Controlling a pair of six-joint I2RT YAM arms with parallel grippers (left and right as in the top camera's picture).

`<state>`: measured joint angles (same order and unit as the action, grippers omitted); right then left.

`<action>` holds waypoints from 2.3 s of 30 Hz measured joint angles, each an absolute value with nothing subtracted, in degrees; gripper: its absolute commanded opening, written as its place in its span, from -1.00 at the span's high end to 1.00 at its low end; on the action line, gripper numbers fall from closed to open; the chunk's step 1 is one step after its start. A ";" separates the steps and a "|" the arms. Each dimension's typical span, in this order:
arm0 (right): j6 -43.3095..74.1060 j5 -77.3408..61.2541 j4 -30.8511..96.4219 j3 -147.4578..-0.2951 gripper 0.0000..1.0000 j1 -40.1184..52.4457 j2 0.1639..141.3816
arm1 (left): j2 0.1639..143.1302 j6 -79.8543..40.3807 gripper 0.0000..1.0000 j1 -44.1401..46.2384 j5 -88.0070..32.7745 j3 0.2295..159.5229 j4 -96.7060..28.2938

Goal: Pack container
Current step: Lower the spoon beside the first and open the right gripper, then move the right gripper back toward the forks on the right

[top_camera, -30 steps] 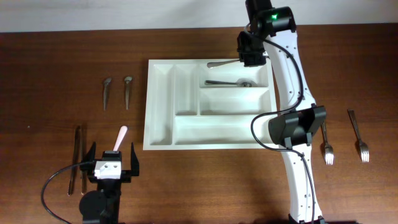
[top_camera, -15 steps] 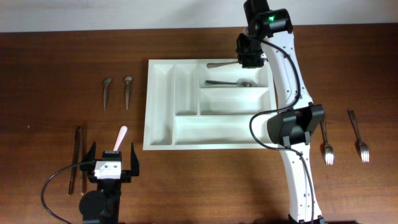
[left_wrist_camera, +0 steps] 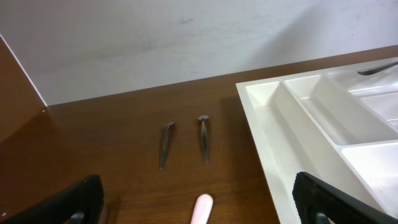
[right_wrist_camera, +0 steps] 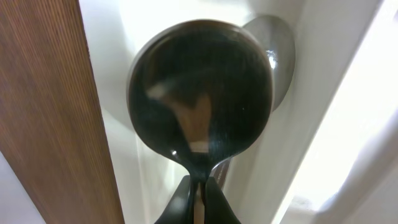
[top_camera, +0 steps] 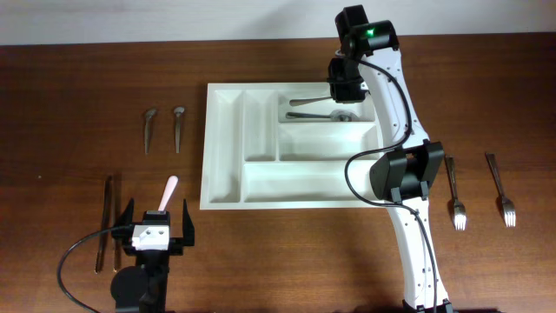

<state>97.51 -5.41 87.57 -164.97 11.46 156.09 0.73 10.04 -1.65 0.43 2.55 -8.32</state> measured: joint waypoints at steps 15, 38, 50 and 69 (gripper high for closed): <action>97.51 -4.91 87.57 -164.97 0.75 11.11 156.09 | 0.73 10.04 -0.99 -1.65 0.43 2.55 -8.32; 37.71 -4.47 88.27 -167.57 -0.97 -6.85 151.72 | 0.73 10.04 -0.99 -1.65 0.43 2.55 -8.32; 10.76 -5.48 96.99 -168.00 -0.97 -11.77 136.38 | 0.73 10.04 -0.98 -1.65 0.43 2.55 -8.29; -11.20 1.08 86.85 -91.59 -0.97 -13.30 92.18 | 0.73 10.04 -0.99 -1.65 0.43 2.55 -8.29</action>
